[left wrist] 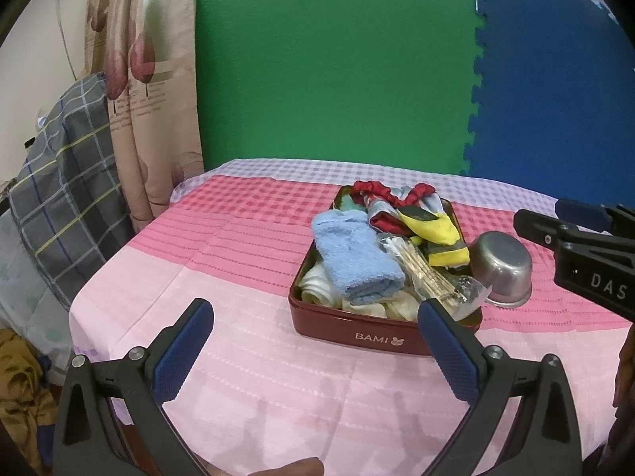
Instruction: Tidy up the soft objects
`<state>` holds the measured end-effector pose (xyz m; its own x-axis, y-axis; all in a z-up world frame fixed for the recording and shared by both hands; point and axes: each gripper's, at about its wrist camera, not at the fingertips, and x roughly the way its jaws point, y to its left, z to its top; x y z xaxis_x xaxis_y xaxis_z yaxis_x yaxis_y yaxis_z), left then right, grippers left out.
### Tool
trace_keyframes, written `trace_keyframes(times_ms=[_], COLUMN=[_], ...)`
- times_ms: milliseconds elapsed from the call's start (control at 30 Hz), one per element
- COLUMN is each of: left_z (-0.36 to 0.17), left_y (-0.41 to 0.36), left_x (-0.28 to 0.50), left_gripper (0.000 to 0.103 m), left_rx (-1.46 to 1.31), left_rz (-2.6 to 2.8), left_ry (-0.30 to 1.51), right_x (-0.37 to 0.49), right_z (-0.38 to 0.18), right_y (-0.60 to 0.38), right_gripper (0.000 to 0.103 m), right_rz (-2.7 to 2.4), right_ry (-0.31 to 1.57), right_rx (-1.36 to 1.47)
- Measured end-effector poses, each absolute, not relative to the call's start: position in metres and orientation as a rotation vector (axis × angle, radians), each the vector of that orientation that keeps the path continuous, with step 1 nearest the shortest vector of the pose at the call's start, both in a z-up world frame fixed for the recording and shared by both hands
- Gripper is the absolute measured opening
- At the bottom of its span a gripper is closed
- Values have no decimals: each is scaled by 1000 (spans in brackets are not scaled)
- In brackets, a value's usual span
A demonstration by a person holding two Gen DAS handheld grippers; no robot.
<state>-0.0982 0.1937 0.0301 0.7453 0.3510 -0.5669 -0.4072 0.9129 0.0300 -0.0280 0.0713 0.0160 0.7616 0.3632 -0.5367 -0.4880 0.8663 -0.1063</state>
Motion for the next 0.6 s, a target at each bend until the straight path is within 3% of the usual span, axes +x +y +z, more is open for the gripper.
trace_keyframes(times_ms=[600], left_z=[23], left_y=[185], left_x=[-92], left_gripper=[102], left_rx=[-70], left_rz=[370], left_ry=[637], right_x=[-33], right_z=[-1], right_y=[50], right_gripper=[63], right_rz=[466], right_ry=[550], right_rx=[-200])
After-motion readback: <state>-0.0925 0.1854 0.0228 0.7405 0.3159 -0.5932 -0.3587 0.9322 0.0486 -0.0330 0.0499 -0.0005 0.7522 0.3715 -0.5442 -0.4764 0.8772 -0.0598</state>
